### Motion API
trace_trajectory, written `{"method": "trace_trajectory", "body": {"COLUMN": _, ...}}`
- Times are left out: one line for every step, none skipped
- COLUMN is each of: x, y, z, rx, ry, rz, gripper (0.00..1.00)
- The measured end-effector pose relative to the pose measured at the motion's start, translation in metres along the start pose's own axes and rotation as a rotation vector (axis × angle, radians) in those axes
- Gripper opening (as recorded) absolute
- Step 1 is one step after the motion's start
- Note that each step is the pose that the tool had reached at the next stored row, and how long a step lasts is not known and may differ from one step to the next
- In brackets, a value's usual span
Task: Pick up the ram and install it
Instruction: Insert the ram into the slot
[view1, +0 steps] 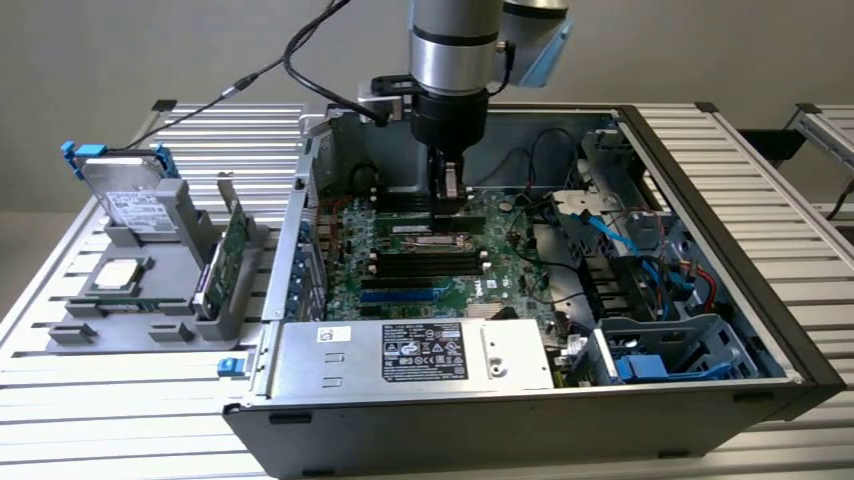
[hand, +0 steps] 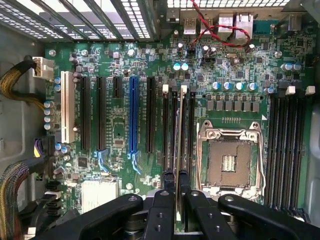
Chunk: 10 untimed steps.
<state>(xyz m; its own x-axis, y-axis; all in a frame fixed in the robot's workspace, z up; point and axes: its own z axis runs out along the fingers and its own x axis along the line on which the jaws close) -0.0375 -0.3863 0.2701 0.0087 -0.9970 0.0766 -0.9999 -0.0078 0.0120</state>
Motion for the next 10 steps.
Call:
{"method": "trace_trajectory", "body": {"x": 0.000, "y": 0.0000, "z": 0.0019, "rx": -0.0014, "ry": -0.0001, "rz": 0.000, "gripper": 0.13}}
{"method": "trace_trajectory", "body": {"x": 0.000, "y": -0.0001, "z": 0.0036, "rx": -0.0027, "ry": -0.0002, "rz": -0.001, "gripper": 0.13}}
{"method": "trace_trajectory", "body": {"x": 0.000, "y": -0.0001, "z": 0.0055, "rx": -0.0046, "ry": -0.0001, "rz": -0.002, "gripper": 0.13}}
{"method": "trace_trajectory", "body": {"x": -0.001, "y": -0.0001, "z": 0.0074, "rx": -0.0066, "ry": -0.0002, "rz": -0.003, "gripper": 0.13}}
{"method": "trace_trajectory", "body": {"x": -0.001, "y": -0.0001, "z": 0.0091, "rx": -0.0088, "ry": -0.0001, "rz": -0.004, "gripper": 0.13}}
{"method": "trace_trajectory", "body": {"x": -0.001, "y": -0.0002, "z": 0.0109, "rx": -0.0107, "ry": -0.0002, "rz": -0.005, "gripper": 0.13}}
{"method": "trace_trajectory", "body": {"x": -0.001, "y": -0.0002, "z": 0.0127, "rx": -0.0127, "ry": -0.0001, "rz": -0.007, "gripper": 0.13}}
{"method": "trace_trajectory", "body": {"x": -0.001, "y": -0.0002, "z": 0.0145, "rx": -0.0155, "ry": -0.0001, "rz": -0.008, "gripper": 0.13}}
{"method": "trace_trajectory", "body": {"x": -0.001, "y": -0.0004, "z": 0.0160, "rx": -0.0187, "ry": -0.0001, "rz": -0.010, "gripper": 0.13}}
{"method": "trace_trajectory", "body": {"x": 0.000, "y": -0.0008, "z": 0.0174, "rx": -0.0224, "ry": -0.0002, "rz": -0.011, "gripper": 0.13}}
